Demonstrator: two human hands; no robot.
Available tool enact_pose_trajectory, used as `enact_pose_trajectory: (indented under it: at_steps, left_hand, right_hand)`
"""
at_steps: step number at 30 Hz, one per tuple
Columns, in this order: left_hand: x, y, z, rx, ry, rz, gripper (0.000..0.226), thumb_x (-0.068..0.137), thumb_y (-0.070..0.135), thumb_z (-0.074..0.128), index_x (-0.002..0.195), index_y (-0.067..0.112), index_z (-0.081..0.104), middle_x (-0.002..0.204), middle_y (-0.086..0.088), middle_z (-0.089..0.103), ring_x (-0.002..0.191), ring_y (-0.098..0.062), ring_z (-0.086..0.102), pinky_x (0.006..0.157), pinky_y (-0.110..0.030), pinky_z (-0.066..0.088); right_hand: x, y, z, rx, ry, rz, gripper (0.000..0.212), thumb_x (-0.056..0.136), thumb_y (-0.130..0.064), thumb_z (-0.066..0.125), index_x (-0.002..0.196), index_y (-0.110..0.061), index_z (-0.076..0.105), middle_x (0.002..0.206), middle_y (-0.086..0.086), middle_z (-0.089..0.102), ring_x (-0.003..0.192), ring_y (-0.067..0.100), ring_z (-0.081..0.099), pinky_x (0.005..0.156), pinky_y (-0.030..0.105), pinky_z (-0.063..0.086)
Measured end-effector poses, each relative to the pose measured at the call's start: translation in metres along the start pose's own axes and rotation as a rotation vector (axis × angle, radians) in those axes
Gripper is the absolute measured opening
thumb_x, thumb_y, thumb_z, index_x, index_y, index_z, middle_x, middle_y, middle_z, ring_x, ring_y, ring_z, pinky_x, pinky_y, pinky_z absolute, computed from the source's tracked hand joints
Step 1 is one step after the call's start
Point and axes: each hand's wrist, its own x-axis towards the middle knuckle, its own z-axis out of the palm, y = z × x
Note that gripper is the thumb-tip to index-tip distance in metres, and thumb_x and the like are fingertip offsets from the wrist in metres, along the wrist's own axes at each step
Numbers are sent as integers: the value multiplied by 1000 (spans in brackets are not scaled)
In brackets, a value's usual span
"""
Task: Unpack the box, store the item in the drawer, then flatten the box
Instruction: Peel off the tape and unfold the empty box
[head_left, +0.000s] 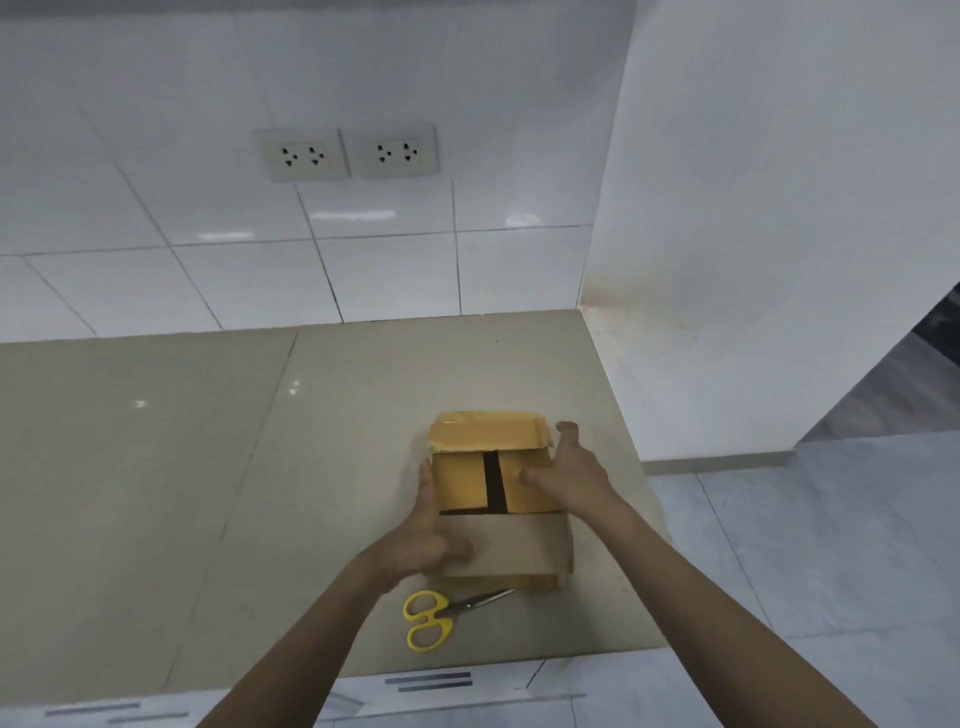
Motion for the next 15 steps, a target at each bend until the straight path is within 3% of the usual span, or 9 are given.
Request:
enact_pose_trajectory:
  at_steps: [1, 3, 4, 7, 10, 11, 13, 15]
  left_hand:
    - [1, -1, 4, 79, 49, 38, 126, 76, 14, 68, 138, 28, -40, 148, 3, 11, 128, -18, 33, 90, -23, 50]
    - [7, -3, 7, 176, 129, 124, 124, 65, 21, 67, 144, 26, -29, 153, 2, 4, 141, -21, 18, 111, -39, 35]
    - [9, -1, 5, 169, 142, 135, 119, 62, 26, 64, 147, 28, -19, 152, 3, 9, 141, -21, 19, 113, -43, 31]
    - [17, 6, 1, 168, 215, 62, 98, 63, 57, 59, 145, 30, 11, 145, 1, 33, 131, -24, 39, 106, -48, 38]
    - [26, 21, -4, 429, 430, -73, 102, 60, 87, 43, 130, 13, 34, 126, -7, 54, 113, -31, 55, 92, -48, 48]
    - [30, 27, -3, 496, 485, -86, 104, 59, 89, 42, 127, 11, 36, 123, -9, 57, 110, -32, 57, 89, -47, 50]
    - [35, 38, 2, 576, 534, -100, 103, 59, 86, 51, 126, 10, 35, 123, -12, 55, 111, -33, 55, 87, -45, 51]
    - [39, 43, 4, 603, 533, -121, 98, 62, 73, 65, 128, 9, 31, 126, -14, 51, 115, -33, 52, 86, -41, 48]
  right_hand:
    - [-2, -4, 8, -72, 45, -14, 98, 75, -42, 75, 146, -17, 11, 131, 13, 50, 116, 34, 53, 85, 37, 46]
    - [-6, -10, 24, -243, 115, -39, 115, 68, -49, 78, 149, -21, 1, 131, 13, 44, 116, 34, 50, 81, 39, 47]
    - [-6, -11, 30, -316, 134, -50, 120, 67, -49, 79, 150, -22, -4, 130, 14, 42, 114, 34, 49, 78, 39, 46]
    - [-4, -11, 32, -298, 150, -66, 115, 72, -43, 72, 150, -23, -11, 123, 16, 46, 106, 36, 52, 72, 36, 43]
    - [-3, -15, 14, -70, 145, -53, 94, 87, -39, 56, 150, -24, -12, 94, 8, 61, 76, 24, 61, 63, 30, 46]
    - [-1, -14, 6, 0, 153, -16, 83, 93, -36, 51, 151, -23, -8, 89, 6, 62, 71, 21, 61, 60, 29, 47]
    - [4, -10, -12, 56, 133, 31, 56, 98, -31, 42, 148, -18, 19, 105, 10, 63, 82, 26, 61, 66, 31, 50]
    - [8, -3, -25, 38, 83, 19, 30, 98, -24, 38, 123, -11, 47, 116, 14, 58, 93, 30, 55, 62, 31, 49]
